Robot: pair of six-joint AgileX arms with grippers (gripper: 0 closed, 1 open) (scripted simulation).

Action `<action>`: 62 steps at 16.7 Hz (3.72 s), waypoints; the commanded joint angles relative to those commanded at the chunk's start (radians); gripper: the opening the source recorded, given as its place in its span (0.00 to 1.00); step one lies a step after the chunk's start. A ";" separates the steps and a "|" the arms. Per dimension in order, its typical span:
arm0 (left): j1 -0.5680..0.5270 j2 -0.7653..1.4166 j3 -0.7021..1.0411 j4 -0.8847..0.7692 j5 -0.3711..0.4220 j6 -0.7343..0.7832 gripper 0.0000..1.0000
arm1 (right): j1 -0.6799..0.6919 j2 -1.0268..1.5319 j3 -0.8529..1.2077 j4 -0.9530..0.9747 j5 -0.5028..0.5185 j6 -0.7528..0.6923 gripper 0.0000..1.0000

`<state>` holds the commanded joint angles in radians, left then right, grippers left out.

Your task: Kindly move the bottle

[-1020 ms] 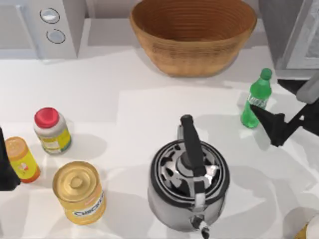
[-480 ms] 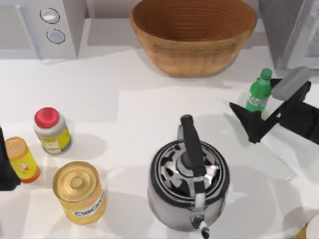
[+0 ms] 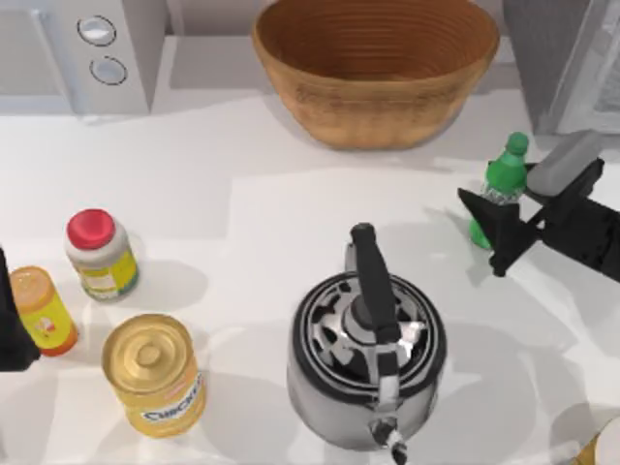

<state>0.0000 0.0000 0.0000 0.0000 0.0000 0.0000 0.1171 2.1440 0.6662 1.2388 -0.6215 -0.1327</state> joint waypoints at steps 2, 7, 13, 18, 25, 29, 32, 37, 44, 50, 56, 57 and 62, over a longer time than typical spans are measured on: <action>0.000 0.000 0.000 0.000 0.000 0.000 1.00 | 0.000 0.000 0.000 0.000 0.000 0.000 0.25; 0.000 0.000 0.000 0.000 0.000 0.000 1.00 | 0.000 0.000 0.000 0.000 0.000 0.000 0.00; 0.000 0.000 0.000 0.000 0.000 0.000 1.00 | 0.000 0.000 0.000 0.000 0.000 0.000 0.00; 0.000 0.000 0.000 0.000 0.000 0.000 1.00 | -0.066 -0.038 -0.032 -0.014 -0.014 0.007 0.00; 0.000 0.000 0.000 0.000 0.000 0.000 1.00 | -0.493 -0.176 -0.116 -0.053 0.007 0.002 0.00; 0.000 0.000 0.000 0.000 0.000 0.000 1.00 | -0.703 -0.277 -0.177 -0.083 0.005 0.005 0.00; 0.000 0.000 0.000 0.000 0.000 0.000 1.00 | -0.754 -0.320 -0.207 -0.103 0.019 0.014 0.00; 0.000 0.000 0.000 0.000 0.000 0.000 1.00 | -0.749 -0.312 -0.202 -0.100 0.019 0.015 0.00; 0.000 0.000 0.000 0.000 0.000 0.000 1.00 | -0.689 -0.100 -0.089 -0.004 0.086 0.028 0.00; 0.000 0.000 0.000 0.000 0.000 0.000 1.00 | -0.660 -0.024 -0.040 0.038 0.115 0.038 0.00; 0.000 0.000 0.000 0.000 0.000 0.000 1.00 | -0.660 -0.024 -0.040 0.038 0.115 0.038 0.38; 0.000 0.000 0.000 0.000 0.000 0.000 1.00 | -0.660 -0.024 -0.040 0.038 0.115 0.038 0.45; 0.000 0.000 0.000 0.000 0.000 0.000 1.00 | -0.660 -0.024 -0.040 0.038 0.115 0.038 0.83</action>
<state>0.0000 0.0000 0.0000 0.0000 0.0000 0.0000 -0.5429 2.1198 0.6262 1.2765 -0.5068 -0.0950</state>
